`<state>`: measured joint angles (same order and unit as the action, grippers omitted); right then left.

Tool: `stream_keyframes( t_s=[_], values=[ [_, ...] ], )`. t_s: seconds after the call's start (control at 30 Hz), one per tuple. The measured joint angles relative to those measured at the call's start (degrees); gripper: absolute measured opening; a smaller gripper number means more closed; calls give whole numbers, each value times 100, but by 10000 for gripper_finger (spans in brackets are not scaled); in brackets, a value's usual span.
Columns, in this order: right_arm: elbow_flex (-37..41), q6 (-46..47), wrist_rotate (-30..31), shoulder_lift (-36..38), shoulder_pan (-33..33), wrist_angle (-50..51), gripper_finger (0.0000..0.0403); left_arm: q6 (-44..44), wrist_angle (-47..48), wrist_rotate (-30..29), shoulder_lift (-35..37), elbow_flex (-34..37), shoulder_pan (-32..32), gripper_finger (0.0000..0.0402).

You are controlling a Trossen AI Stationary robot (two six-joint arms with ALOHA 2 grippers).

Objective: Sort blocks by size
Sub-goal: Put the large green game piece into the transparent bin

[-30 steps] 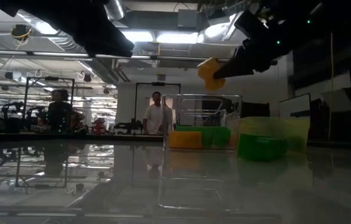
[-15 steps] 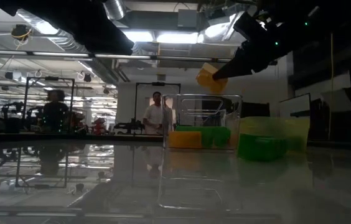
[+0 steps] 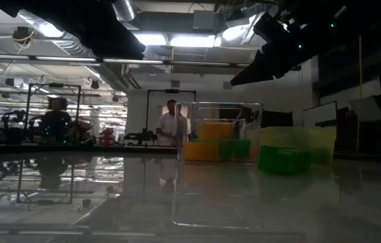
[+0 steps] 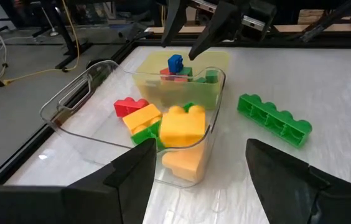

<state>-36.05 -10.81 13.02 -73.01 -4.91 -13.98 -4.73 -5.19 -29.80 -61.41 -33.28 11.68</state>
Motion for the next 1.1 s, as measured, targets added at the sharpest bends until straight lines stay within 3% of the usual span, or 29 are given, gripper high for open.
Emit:
stream_keyframes(
  t_s=[0.13,0.4,0.73,0.87,1.1],
  values=[
    [-90,7,-150,27,7,130,196,2,0,0,0,0,0,235],
    [-910,-614,-2058,155,531,1415,195,-197,1,2,0,2,3,235],
    [-970,-1055,-1927,-348,1469,2394,195,-137,-30,1,-2,4,2,235],
    [-970,-1029,-1678,-770,1520,2469,195,-147,-23,7,-2,7,2,235],
    [-968,-866,-1781,-1341,1502,2506,195,-147,-20,17,-2,7,2,235]
  ],
)
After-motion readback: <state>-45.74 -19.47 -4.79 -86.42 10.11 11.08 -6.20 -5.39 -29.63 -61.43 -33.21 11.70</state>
